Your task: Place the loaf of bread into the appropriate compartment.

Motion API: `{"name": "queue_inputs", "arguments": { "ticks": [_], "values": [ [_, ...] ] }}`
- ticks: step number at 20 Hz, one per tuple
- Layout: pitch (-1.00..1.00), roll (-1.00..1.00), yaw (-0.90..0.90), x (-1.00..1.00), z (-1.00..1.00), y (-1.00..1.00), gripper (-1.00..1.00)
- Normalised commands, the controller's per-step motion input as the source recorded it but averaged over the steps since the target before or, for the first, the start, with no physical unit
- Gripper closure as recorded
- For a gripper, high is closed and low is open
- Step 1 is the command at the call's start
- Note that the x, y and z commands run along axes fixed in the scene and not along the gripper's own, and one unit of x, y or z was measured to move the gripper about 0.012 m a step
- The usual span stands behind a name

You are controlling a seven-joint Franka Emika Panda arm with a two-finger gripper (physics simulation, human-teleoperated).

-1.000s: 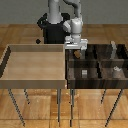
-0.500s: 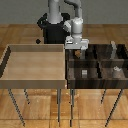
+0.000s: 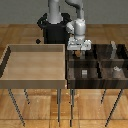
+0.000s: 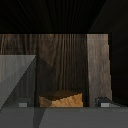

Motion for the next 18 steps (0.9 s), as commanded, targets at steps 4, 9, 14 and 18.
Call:
{"name": "queue_inputs", "arguments": {
  "ticks": [4, 9, 14, 18],
  "values": [
    [0.0, 0.0, 0.0, 0.0, -0.5, 0.0, -1.0],
    [0.0, 0.0, 0.0, 0.0, -0.2, 0.0, 1.0],
    [0.0, 0.0, 0.0, 0.0, 0.0, 0.0, 1.0],
    [0.0, 0.0, 0.0, 0.0, 0.0, 0.0, 1.0]
  ]
}}
